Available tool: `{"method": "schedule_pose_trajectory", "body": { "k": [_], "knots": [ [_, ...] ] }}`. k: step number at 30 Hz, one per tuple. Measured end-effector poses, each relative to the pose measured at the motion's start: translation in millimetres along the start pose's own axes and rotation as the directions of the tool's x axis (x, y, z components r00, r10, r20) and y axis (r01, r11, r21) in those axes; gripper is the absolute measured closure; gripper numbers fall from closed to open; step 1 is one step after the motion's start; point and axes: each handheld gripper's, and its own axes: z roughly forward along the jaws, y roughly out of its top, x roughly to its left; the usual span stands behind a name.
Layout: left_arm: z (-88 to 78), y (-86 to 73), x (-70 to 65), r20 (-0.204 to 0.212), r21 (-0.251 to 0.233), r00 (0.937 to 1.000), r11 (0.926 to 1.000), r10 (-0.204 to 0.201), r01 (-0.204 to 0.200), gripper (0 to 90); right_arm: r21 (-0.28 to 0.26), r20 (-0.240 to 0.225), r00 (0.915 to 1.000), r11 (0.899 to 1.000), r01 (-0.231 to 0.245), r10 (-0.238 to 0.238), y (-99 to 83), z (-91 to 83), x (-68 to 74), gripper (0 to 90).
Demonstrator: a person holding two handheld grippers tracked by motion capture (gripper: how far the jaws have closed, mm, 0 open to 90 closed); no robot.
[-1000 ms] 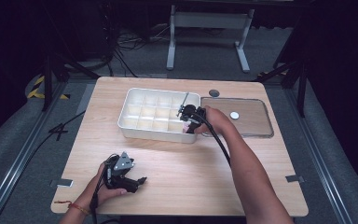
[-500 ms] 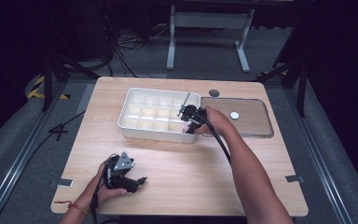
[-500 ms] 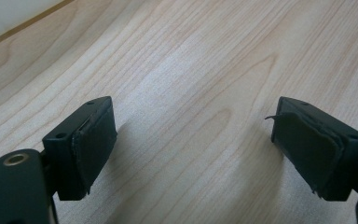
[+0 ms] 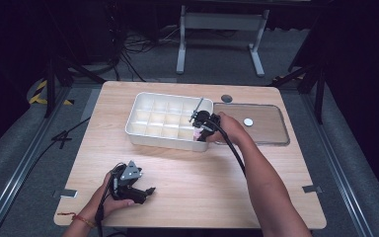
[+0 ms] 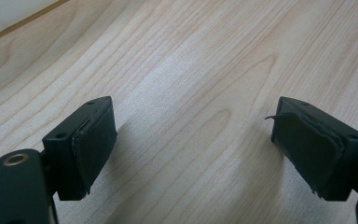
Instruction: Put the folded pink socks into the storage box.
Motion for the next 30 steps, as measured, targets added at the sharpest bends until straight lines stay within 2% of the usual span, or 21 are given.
{"method": "schedule_pose_trajectory", "body": {
  "k": [15, 24, 30],
  "knots": [
    [0.3, -0.1, -0.5, -0.001, -0.005, 1.0000, 1.0000, -0.007, 0.007, 14.1, -0.022, 0.012, 0.9999, 1.000, -0.012, 0.013, -0.6, -16.8, 3.4, 62.0],
    [0.3, -0.1, -0.6, -0.002, -0.004, 1.0000, 1.0000, -0.006, 0.006, 14.1, -0.094, 0.031, 0.9986, 0.995, -0.040, 0.043, -5.6, -32.7, 4.6, 56.5],
    [0.3, -0.1, -0.5, -0.002, -0.004, 1.0000, 1.0000, -0.006, 0.006, 14.1, -0.169, 0.039, 0.9974, 0.984, -0.054, 0.061, -10.9, -42.7, 6.7, 53.6]
  ]
}}
